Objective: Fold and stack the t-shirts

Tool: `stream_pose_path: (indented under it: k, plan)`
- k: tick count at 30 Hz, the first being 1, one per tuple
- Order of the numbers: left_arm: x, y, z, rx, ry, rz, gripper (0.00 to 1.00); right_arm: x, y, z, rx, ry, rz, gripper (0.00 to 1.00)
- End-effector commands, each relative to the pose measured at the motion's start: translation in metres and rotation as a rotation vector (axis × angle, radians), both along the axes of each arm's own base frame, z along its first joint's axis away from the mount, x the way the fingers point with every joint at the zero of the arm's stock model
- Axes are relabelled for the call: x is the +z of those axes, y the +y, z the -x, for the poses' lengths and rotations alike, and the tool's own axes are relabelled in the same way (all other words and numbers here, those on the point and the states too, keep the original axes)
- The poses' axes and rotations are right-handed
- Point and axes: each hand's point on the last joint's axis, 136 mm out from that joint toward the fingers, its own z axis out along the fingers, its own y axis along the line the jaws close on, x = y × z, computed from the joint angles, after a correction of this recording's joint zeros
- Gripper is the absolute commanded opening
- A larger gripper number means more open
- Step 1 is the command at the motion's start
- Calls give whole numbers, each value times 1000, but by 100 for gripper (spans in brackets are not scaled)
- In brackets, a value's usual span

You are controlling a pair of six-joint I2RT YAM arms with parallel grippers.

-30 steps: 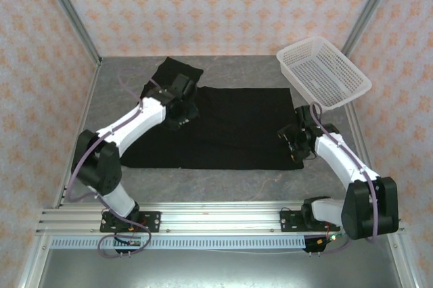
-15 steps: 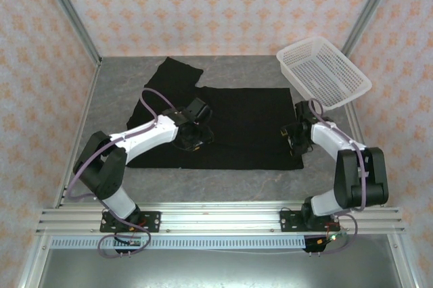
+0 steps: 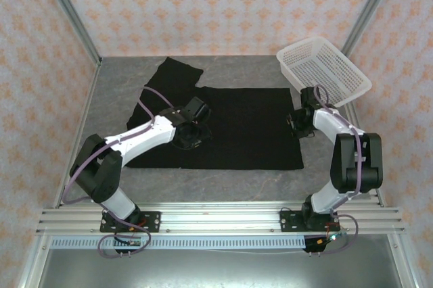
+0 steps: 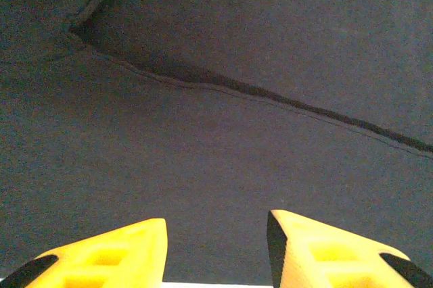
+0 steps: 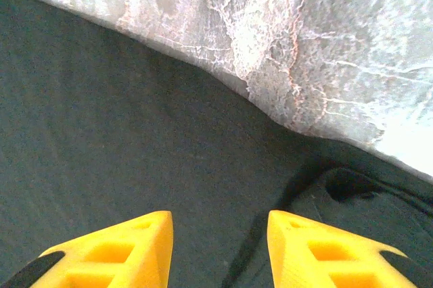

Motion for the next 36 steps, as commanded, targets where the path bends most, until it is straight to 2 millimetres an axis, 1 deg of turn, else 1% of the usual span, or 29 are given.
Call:
stream_pose_path:
  k: [1,3,4,7,8,11,13,19,22,25,27,29,32,34,36]
  plan:
    - [5,36,-3,75,-5,-57,43,30,-11,20,65,-38,99,41]
    - [6,58,-6,114,5,-71,44,37,-7,34,104,-40,114,41]
    - [6,71,-6,135,20,-82,43,39,-3,41,130,-42,115,39]
    - [0,113,-4,214,76,-107,37,38,20,56,212,-39,104,37]
    - [-4,128,-3,246,98,-114,36,35,30,60,242,-37,97,35]
    - [-15,167,2,335,168,-146,31,21,46,70,289,-8,83,32]
    - [-25,186,7,387,218,-159,29,8,53,76,299,17,60,32]
    - [-62,220,22,525,317,-197,30,-32,68,92,356,128,42,30]
    - [-78,234,35,588,369,-226,30,-49,75,104,380,194,36,30]
    - [-87,250,53,648,420,-259,30,-60,80,118,391,258,40,31]
    - [-89,261,65,687,439,-276,30,-66,87,129,395,299,24,32]
    - [-87,275,77,729,451,-290,30,-71,98,140,405,337,-2,32]
    - [-83,292,90,777,460,-296,30,-72,116,151,425,369,-18,33]
    - [-81,300,94,798,465,-291,30,-68,123,157,427,380,-10,33]
    - [-76,305,92,799,459,-289,30,-63,130,157,414,368,-14,34]
